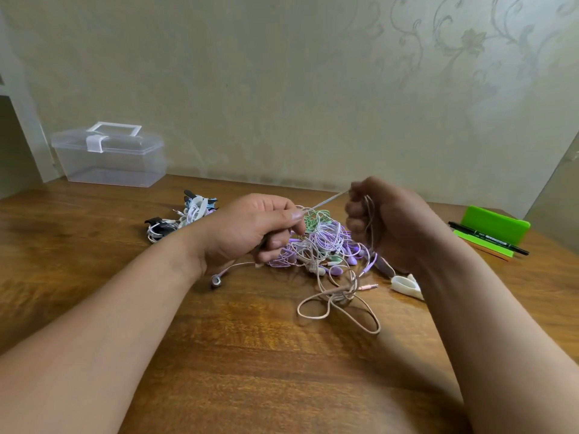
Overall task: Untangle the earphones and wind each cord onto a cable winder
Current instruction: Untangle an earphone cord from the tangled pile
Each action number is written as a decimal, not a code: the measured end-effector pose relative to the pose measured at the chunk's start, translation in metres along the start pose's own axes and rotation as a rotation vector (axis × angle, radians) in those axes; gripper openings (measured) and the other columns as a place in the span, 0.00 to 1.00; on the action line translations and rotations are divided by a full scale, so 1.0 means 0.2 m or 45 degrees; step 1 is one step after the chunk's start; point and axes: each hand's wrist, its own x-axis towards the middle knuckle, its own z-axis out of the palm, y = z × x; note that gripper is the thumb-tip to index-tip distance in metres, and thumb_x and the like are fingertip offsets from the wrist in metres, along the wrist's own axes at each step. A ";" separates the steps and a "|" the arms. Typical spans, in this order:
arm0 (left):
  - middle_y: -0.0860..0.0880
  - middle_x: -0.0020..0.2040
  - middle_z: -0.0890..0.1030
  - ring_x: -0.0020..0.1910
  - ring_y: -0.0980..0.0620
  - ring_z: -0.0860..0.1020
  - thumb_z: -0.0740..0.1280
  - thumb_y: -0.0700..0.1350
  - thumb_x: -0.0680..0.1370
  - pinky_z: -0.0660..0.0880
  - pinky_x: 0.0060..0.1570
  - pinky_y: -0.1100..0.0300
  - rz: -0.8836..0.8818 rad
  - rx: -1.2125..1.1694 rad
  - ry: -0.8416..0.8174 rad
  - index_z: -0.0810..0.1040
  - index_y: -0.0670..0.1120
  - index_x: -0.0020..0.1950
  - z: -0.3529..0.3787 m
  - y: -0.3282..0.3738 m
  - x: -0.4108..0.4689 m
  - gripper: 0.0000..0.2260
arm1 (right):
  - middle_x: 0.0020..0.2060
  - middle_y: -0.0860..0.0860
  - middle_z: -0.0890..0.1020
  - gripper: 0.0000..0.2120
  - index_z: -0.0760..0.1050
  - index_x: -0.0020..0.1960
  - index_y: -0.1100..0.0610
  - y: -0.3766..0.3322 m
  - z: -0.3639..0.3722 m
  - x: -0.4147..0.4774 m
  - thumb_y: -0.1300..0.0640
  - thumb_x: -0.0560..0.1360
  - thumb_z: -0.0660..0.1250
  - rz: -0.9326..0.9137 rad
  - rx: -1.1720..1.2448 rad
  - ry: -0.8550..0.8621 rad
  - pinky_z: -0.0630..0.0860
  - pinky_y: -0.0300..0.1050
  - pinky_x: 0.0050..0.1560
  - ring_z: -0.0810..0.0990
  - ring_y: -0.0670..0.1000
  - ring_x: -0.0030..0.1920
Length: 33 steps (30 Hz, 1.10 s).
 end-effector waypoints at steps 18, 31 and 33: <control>0.47 0.31 0.67 0.27 0.52 0.64 0.60 0.46 0.84 0.64 0.26 0.64 0.110 -0.222 -0.007 0.77 0.40 0.48 0.00 0.04 0.00 0.11 | 0.31 0.55 0.70 0.14 0.79 0.51 0.61 0.01 0.07 -0.10 0.51 0.85 0.63 -0.287 -0.668 -0.442 0.72 0.47 0.29 0.69 0.51 0.28; 0.44 0.49 0.86 0.41 0.53 0.82 0.67 0.39 0.80 0.79 0.36 0.62 -0.025 -0.241 -0.102 0.83 0.42 0.62 0.08 -0.03 0.02 0.12 | 0.32 0.53 0.73 0.13 0.79 0.54 0.68 0.04 0.03 0.00 0.57 0.84 0.65 -0.224 -0.204 -0.128 0.81 0.45 0.40 0.75 0.50 0.33; 0.44 0.50 0.86 0.42 0.52 0.81 0.68 0.39 0.80 0.79 0.36 0.62 -0.028 -0.251 -0.123 0.82 0.42 0.63 0.09 -0.04 0.02 0.13 | 0.33 0.52 0.73 0.11 0.80 0.52 0.65 0.04 0.03 0.00 0.57 0.84 0.65 -0.193 -0.182 -0.142 0.81 0.43 0.36 0.74 0.49 0.32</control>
